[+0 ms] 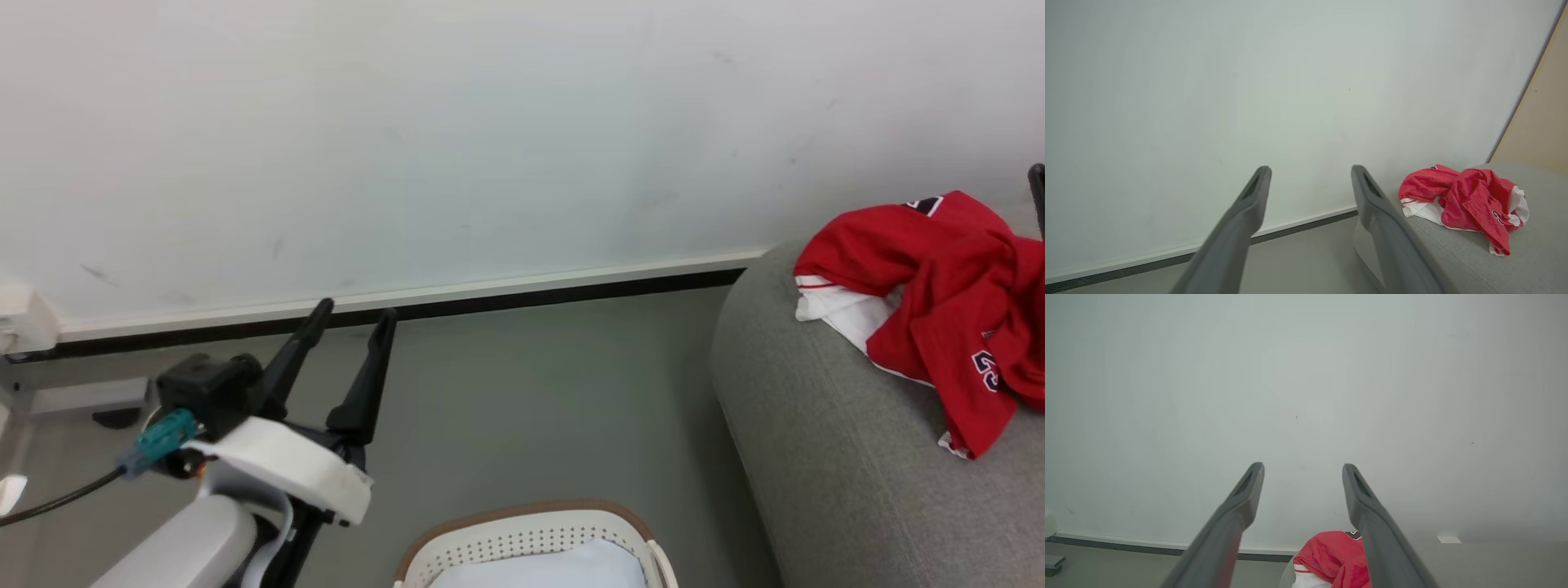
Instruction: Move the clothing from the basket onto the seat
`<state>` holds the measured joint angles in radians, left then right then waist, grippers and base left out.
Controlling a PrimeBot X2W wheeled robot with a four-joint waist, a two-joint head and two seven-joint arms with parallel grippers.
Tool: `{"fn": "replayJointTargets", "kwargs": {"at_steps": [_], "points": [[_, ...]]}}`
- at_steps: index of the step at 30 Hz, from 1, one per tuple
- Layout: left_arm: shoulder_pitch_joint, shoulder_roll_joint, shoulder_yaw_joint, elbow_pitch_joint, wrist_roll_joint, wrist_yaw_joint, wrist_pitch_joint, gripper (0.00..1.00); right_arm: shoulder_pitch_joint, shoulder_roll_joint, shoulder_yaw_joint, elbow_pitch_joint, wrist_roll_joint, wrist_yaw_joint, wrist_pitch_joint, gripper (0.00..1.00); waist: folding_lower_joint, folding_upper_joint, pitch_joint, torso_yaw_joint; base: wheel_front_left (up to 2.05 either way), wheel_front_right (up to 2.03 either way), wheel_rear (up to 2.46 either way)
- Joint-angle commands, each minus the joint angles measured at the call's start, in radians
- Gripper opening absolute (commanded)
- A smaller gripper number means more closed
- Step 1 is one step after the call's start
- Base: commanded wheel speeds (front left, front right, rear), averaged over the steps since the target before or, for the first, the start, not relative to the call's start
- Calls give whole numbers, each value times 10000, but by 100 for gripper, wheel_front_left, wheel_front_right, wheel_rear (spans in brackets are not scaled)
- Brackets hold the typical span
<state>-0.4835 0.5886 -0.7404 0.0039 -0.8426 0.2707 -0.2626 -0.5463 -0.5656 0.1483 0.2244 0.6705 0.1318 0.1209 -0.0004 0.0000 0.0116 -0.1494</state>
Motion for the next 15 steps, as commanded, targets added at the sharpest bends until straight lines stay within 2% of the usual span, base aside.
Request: {"fn": "replayJointTargets", "kwargs": {"at_steps": [1, 4, 8, 11, 12, 15], "points": [[432, 139, 290, -82, -65, 142, -17, 100, 333, 268, -164, -185, -164, -24, -240, 100, 4, 0, -293, 409, 0, 0, 0], [1083, 184, 974, -280, 100, 356, -20, 100, 880, 858, -274, -609, -454, -24, -630, 100, 4, 0, -397, 690, 0, 0, 0], [2143, 7, 2025, -460, 407, 348, -20, 100, 1844, 1658, -429, -1225, -1068, -24, -1187, 100, 4, 0, -461, 1009, 0, 0, 0], [2921, -358, 2840, -547, 677, 295, -23, 100, 2686, 2438, -448, -1772, -1585, -24, -1545, 100, 4, 0, -514, 1181, 0, 0, 0], [2921, -358, 2840, -547, 677, 295, -23, 100, 2686, 2438, -448, -1772, -1585, -24, -1545, 100, 4, 0, -514, 1181, 0, 0, 0], [3653, -762, 3495, -582, 1083, 140, -22, 100, 3491, 3133, -448, -2207, -2138, -24, -1906, 100, 4, 0, -535, 1264, 0, 0, 0]]}}
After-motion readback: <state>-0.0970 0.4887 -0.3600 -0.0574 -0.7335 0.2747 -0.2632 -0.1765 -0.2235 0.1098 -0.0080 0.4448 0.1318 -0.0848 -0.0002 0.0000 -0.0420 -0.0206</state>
